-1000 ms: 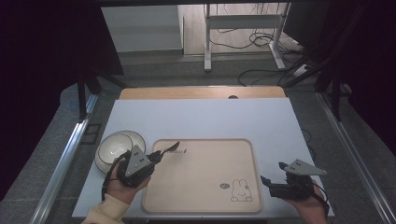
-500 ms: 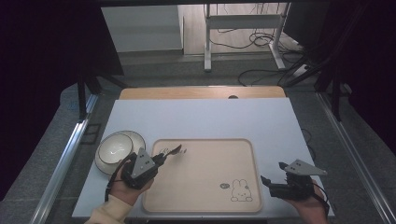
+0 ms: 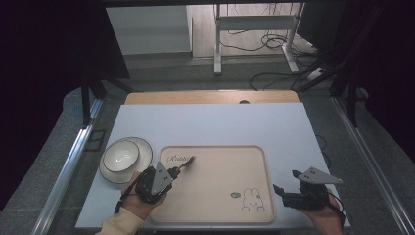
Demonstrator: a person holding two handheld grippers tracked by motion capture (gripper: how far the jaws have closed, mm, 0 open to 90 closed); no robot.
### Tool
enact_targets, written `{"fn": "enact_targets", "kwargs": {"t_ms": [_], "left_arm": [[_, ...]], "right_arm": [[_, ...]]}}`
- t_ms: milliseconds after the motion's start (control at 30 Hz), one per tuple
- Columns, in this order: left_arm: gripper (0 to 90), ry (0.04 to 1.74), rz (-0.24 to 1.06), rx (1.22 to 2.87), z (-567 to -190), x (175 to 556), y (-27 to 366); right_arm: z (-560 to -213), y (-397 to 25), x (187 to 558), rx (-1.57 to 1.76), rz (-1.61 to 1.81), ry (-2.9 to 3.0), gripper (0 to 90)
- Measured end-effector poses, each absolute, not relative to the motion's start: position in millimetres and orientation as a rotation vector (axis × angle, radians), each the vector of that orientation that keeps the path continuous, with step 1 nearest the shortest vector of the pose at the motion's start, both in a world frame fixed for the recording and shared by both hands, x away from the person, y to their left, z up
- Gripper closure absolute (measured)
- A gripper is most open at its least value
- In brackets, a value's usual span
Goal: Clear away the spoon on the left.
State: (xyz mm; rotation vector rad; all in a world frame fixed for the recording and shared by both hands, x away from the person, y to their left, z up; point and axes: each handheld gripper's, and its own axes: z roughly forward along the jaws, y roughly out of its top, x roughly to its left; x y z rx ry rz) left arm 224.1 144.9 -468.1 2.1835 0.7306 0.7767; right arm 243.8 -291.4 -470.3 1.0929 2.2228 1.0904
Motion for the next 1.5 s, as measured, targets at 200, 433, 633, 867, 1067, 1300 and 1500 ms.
{"fn": "enact_targets", "kwargs": {"t_ms": [200, 433, 633, 867, 1067, 1300, 1500], "left_arm": [[84.2, 0.713, 0.795, 2.216, -471.8, 220.4, 140.8], [83.9, 0.690, 0.808, 2.270, -478.3, 215.5, 136.3], [83.4, 0.689, 0.796, 2.302, -482.9, 214.1, 135.3], [82.5, 0.692, 0.771, 2.338, -488.8, 212.4, 133.6], [81.2, 0.703, 0.725, 2.380, -495.8, 214.1, 133.1], [78.9, 0.703, 0.690, 2.412, -500.3, 215.1, 132.0], [77.0, 0.702, 0.650, 2.434, -503.2, 216.4, 131.1]], "right_arm": [[-470.4, -291.4, 243.7, 1.089, 1.091, 2.223, 16.2], [-470.7, -291.3, 243.8, 1.086, 1.090, 2.226, 16.2], [-471.2, -291.3, 244.0, 1.082, 1.088, 2.230, 16.2], [-471.5, -291.3, 244.0, 1.082, 1.086, 2.234, 16.2], [-472.1, -291.1, 244.4, 1.079, 1.084, 2.239, 16.2], [-472.4, -290.9, 244.4, 1.078, 1.082, 2.241, 16.2], [-472.8, -290.6, 244.5, 1.080, 1.079, 2.245, 16.2]]}}
